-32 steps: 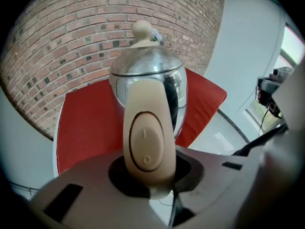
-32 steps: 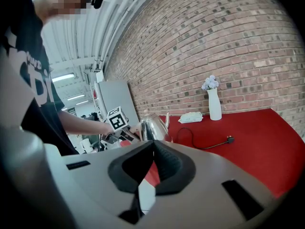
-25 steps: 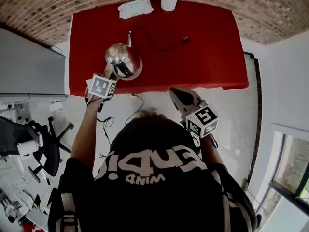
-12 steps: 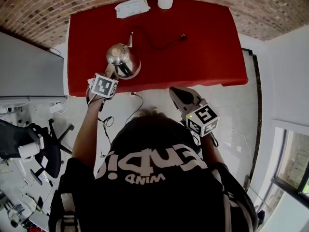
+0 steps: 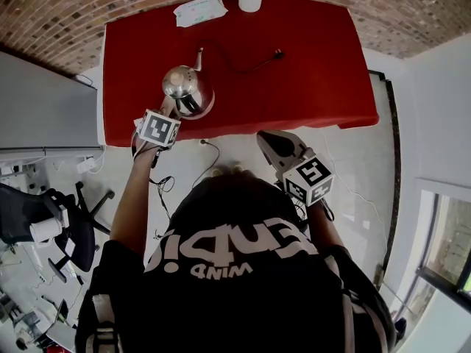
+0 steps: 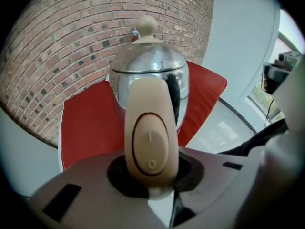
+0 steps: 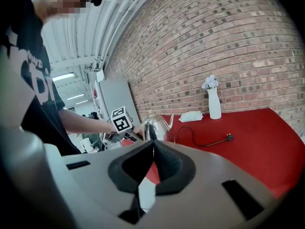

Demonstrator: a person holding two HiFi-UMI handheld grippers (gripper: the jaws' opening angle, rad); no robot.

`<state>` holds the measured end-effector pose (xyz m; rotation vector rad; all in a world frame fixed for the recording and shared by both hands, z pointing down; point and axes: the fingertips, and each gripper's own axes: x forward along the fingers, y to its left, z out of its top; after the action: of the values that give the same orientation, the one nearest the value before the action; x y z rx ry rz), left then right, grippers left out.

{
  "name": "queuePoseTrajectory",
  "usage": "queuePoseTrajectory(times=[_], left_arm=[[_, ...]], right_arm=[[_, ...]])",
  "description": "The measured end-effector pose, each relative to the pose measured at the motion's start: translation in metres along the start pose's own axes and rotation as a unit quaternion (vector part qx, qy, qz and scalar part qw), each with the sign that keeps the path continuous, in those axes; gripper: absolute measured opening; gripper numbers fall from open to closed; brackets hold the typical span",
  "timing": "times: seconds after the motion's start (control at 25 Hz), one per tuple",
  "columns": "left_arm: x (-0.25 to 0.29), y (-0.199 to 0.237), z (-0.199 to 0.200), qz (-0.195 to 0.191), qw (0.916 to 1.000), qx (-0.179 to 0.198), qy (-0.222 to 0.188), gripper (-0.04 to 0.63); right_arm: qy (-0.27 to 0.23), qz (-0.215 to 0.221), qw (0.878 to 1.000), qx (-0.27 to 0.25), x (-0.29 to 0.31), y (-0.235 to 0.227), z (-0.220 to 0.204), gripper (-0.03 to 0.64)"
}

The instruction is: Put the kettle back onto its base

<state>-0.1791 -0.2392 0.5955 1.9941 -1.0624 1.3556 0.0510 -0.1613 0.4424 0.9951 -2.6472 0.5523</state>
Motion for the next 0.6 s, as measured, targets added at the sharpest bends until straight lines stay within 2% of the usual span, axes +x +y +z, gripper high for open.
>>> queuePoseTrajectory(times=[0.04,0.08,0.12,0.28,0.6], left_arm=[[0.001,-0.001,0.000,-0.004,1.0000,-0.003,0.000,0.083],[0.003,-0.001,-0.001,-0.009,0.9999,-0.010,0.000,0.160],[0.004,-0.001,-0.002,-0.012,0.9997,-0.019,0.001,0.195],[0.003,0.004,-0.003,-0.008,0.9995,-0.031,-0.004,0.195],[-0.023,0.004,0.012,0.008,0.9997,-0.009,-0.020,0.195]], right_arm=[[-0.001,0.001,1.000,0.000,0.000,0.000,0.000,0.023],[0.000,0.001,1.000,0.000,-0.001,0.000,-0.001,0.023],[0.001,0.001,1.000,0.000,-0.002,0.000,-0.002,0.023],[0.004,0.001,1.000,0.001,-0.005,0.002,-0.004,0.023],[0.003,0.006,1.000,0.001,-0.006,0.002,-0.004,0.023]])
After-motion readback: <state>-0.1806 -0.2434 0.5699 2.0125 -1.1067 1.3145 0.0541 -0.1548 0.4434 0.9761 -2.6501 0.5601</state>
